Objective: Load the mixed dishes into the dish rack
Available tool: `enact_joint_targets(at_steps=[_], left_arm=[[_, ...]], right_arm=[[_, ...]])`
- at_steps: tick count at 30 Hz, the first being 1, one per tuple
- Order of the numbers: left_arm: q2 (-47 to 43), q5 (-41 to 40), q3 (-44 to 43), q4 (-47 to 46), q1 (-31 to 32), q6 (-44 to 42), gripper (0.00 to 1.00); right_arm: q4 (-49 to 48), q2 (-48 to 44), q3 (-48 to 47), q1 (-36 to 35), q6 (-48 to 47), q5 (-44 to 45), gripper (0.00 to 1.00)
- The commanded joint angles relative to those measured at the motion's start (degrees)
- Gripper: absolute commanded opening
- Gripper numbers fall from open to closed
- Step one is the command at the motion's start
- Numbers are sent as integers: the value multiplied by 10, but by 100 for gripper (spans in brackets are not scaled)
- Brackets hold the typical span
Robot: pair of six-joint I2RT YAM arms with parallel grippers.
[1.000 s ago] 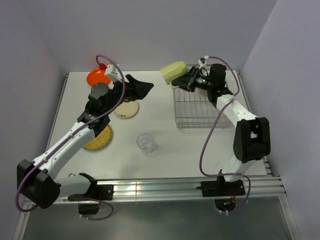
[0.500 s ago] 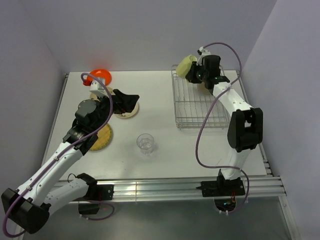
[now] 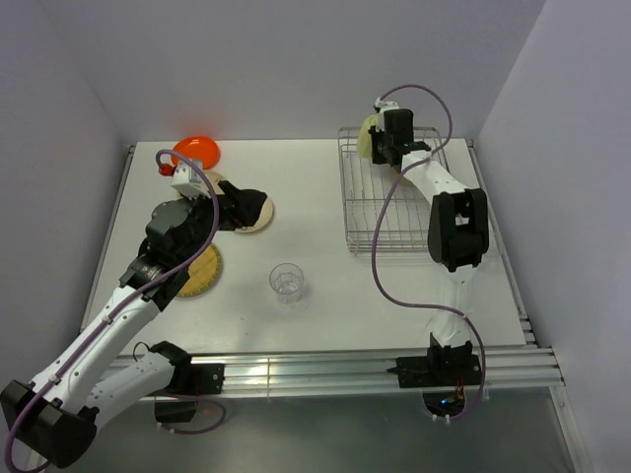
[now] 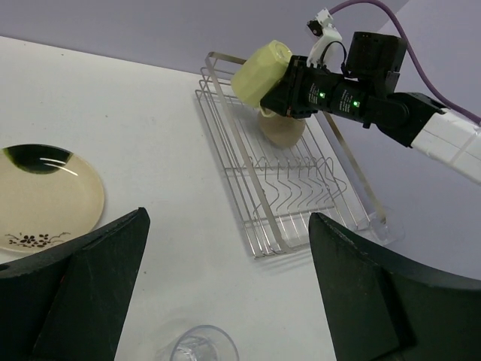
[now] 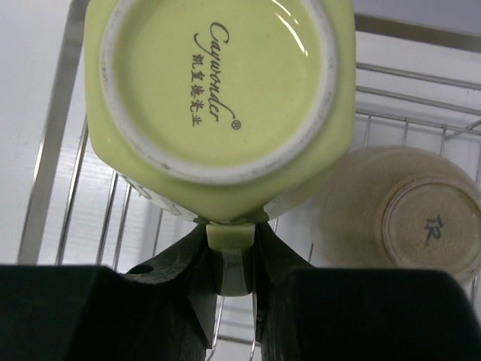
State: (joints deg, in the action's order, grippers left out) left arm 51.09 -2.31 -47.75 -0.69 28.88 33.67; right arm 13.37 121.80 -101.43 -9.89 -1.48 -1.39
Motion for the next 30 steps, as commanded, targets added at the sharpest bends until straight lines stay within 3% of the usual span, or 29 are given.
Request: enact_joint_targets(at_steps=[1,24,30], left_arm=[[-13,-9,6,0,-6,-3,94],[-20,-8,17,5,-12,5,95],[-22,-9,16,5,-13,7,95]], right_arm=[[-46,5,-60,-9,-27,56,0],[-40,85,-103,6,-28,89,0],[-40,90,-99,15,-22,86,5]])
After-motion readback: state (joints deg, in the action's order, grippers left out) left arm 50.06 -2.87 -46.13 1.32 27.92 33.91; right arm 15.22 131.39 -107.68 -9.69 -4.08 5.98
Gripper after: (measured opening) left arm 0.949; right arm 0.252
